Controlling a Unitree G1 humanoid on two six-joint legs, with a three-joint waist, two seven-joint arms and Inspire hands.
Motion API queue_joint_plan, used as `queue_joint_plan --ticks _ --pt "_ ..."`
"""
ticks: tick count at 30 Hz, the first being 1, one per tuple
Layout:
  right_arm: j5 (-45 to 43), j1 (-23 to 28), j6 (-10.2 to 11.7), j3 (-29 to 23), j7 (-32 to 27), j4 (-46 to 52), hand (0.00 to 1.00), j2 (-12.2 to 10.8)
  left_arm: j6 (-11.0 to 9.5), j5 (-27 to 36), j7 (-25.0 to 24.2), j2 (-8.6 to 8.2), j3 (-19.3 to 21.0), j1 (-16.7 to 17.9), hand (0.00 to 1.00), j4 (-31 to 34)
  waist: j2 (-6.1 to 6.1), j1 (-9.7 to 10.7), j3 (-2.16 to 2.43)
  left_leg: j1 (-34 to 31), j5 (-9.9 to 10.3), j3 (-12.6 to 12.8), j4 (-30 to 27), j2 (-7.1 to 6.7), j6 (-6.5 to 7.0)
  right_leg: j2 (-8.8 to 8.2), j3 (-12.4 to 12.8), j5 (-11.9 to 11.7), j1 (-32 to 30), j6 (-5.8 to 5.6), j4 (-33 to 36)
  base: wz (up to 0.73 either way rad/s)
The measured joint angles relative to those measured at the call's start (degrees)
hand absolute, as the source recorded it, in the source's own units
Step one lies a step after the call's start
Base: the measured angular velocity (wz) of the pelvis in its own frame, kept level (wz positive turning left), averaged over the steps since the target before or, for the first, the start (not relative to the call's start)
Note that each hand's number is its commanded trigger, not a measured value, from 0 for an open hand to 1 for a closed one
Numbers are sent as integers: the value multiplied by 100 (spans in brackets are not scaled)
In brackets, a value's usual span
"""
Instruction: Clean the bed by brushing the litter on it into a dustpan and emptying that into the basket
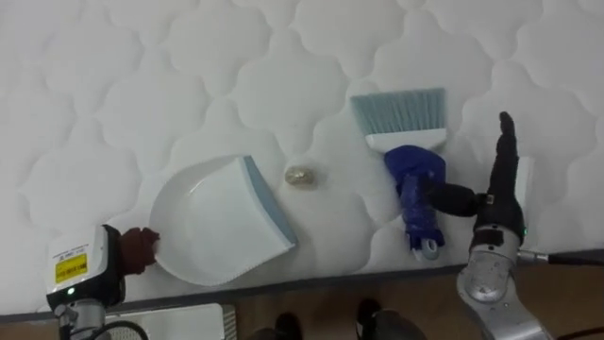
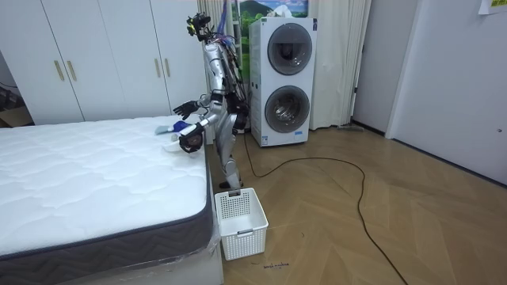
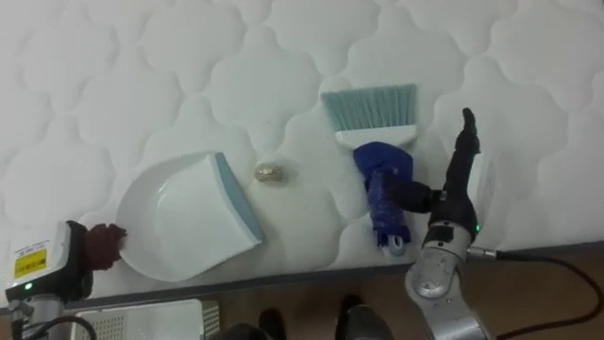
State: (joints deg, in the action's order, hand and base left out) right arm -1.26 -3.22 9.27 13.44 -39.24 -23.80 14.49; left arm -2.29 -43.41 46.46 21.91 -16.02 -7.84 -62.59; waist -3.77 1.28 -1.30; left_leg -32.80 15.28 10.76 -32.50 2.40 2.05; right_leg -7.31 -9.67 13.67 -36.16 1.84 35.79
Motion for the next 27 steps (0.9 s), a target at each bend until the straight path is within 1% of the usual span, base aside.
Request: queue_joint_plan --ticks 3,5,6,8,15,17,19,20,22,27 --pt "235 -40 0 1 141 -93 0 14 35 10 -52 20 2 -13 100 34 31 2 -21 -3 -5 0 9 -8 9 -22 -28 6 -2 -3 12 4" --pt "426 -141 -1 0 251 -321 0 41 36 7 -116 21 2 -96 100 34 61 1 -50 -29 -12 -2 8 -10 22 -48 -79 16 -7 -3 18 9" --pt "460 -161 -1 0 284 -358 0 45 36 7 -118 21 2 -114 100 35 66 3 -56 -46 -12 -2 0 -6 22 -49 -91 17 -11 -4 15 9" --pt "615 -243 -1 15 361 -495 0 45 34 10 -163 21 0 -185 100 44 94 6 -88 -86 -12 1 -28 0 23 -70 -148 38 -9 -11 21 13" --pt "801 -565 0 55 556 -758 0 49 29 10 -445 21 -1 -309 100 76 99 -22 -97 -148 -14 -12 -114 4 30 -90 -198 58 -7 -36 30 6" --pt "868 -680 7 105 599 -997 0 50 28 9 -469 20 -1 -323 100 75 95 -31 -103 -147 -14 -11 -120 2 31 -98 -201 58 -9 -36 74 2" --pt "996 -735 6 105 688 -1166 0 52 24 3 -475 20 0 -359 100 74 72 -56 -135 -148 -6 -9 -140 11 43 -100 -206 59 -8 -38 91 0" --pt "1138 -777 6 105 789 -1274 0 55 24 4 -489 20 0 -399 100 74 49 -59 -164 -155 -2 -9 -142 16 50 -99 -213 60 -9 -37 99 0" --pt "1284 -825 6 106 909 -1390 0 55 24 4 -502 20 -1 -448 100 74 23 -69 -190 -167 10 -2 -114 19 66 -103 -210 63 -28 -32 121 0" --pt "1295 -1009 13 105 1148 -1655 0 76 21 2 -562 22 0 -531 100 68 22 -74 -190 -178 11 9 -156 20 67 -109 -192 76 -49 -23 137 -1"
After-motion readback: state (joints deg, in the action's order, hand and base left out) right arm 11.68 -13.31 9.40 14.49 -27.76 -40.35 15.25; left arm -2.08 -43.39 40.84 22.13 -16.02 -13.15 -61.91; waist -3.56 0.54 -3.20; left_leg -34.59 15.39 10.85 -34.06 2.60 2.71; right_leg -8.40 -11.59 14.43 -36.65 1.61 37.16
